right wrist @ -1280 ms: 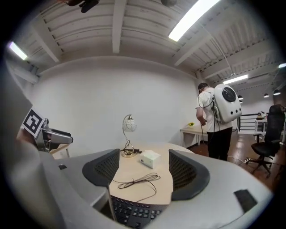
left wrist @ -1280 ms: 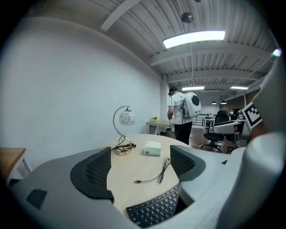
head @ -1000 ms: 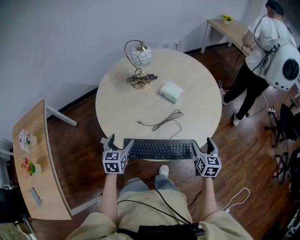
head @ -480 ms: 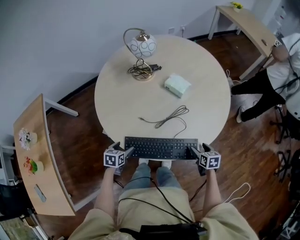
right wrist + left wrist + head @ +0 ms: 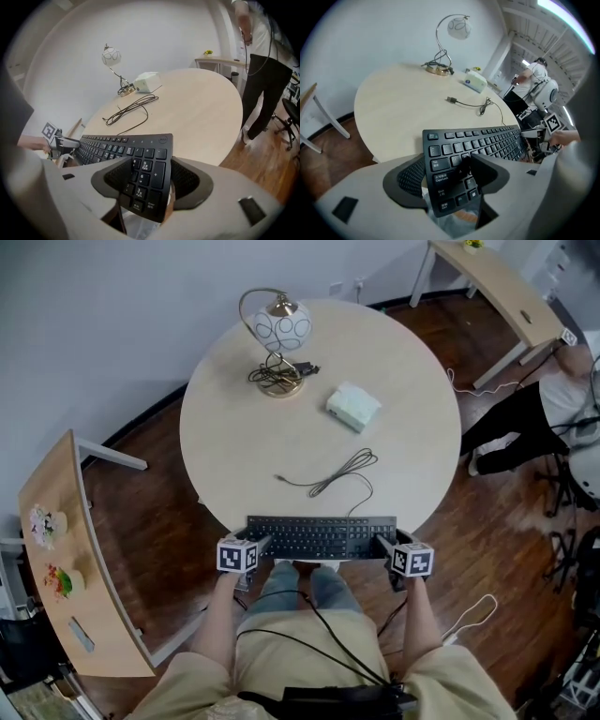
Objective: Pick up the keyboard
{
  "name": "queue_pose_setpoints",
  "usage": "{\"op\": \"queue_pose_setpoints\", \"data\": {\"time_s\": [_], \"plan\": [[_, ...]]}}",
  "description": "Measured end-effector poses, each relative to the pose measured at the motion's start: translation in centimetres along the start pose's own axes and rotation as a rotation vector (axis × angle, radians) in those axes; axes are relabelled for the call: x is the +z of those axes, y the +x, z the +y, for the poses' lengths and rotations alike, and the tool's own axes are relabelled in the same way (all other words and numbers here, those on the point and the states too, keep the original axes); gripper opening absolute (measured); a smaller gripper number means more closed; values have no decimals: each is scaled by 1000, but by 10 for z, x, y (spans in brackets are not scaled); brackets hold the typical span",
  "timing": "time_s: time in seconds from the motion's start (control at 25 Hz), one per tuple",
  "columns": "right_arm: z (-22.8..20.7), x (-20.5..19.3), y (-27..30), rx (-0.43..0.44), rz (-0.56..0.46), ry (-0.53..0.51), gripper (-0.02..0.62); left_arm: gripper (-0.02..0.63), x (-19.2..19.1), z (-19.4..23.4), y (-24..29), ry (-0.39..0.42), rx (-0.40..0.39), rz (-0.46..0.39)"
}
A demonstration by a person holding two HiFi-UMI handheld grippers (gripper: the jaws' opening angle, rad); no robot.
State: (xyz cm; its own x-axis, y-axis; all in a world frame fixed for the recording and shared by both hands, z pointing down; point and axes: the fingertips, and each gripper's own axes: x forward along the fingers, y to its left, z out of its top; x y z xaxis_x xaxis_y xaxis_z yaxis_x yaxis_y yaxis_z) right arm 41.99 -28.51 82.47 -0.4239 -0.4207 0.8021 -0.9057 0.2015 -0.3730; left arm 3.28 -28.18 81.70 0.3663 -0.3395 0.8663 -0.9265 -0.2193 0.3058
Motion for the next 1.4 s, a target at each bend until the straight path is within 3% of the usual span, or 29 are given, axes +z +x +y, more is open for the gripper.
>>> {"op": "queue_pose_setpoints", "data": {"time_s": [0.2, 0.44, 0.68, 0.96, 1.12, 1.24, 1.4], "plan": [[2, 2, -1, 6, 17, 17, 272, 290, 4, 1, 0, -27, -19, 16], [20, 54, -14, -19, -143, -23, 270, 296, 57, 5, -17, 26, -17, -144], [47, 172, -56, -49, -411, -125, 272, 296, 174, 1, -79, 134, 19, -408], [110, 306, -164, -50, -754, -258, 272, 296, 295, -28, -220, 281, 77, -764], [148, 353, -240, -54, -944, -342, 272, 296, 331, -55, -306, 358, 99, -963], [181, 371, -288, -58, -1070, -419, 273, 296, 336, -62, -358, 383, 101, -1094], [206, 372, -324, -83, -1151, -471, 272, 296, 331, -66, -388, 390, 92, -1175]]}}
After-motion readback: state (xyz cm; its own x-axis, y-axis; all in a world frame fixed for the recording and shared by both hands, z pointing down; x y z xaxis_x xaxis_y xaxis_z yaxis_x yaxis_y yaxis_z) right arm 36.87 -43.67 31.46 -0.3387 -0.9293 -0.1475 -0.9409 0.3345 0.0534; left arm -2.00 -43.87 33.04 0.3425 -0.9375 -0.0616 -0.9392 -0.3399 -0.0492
